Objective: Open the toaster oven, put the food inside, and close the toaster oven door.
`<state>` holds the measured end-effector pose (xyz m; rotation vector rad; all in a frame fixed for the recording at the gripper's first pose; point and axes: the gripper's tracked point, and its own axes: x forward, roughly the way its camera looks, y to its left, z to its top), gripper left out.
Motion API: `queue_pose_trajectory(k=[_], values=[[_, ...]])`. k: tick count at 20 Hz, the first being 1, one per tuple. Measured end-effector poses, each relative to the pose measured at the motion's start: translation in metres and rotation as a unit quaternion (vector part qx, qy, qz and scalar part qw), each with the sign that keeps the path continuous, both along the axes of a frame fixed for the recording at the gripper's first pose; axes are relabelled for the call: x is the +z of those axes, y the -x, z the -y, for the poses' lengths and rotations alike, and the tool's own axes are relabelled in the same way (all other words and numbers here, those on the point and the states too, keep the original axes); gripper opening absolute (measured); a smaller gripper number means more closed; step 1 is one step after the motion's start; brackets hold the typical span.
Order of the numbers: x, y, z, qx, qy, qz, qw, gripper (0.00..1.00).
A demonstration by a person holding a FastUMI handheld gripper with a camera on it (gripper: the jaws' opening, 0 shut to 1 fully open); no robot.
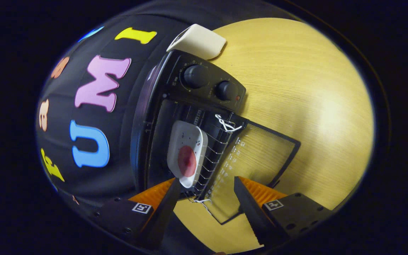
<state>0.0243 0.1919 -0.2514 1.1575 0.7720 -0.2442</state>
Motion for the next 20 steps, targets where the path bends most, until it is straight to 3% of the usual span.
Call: queue_pose_trajectory(k=[4,6,9,16,20], values=[[-0.006,0.043,-0.016,0.133,0.086,0.004,0.987,0.99],[-0.007,0.056,-0.015,0.193,0.150,0.015,0.969,0.99],[-0.006,0.066,-0.011,0.268,0.248,0.050,0.930,0.99],[-0.056,0.083,0.010,0.347,0.370,0.019,0.862,0.99],[-0.076,0.077,0.007,0.363,0.397,0.007,0.843,0.99]])
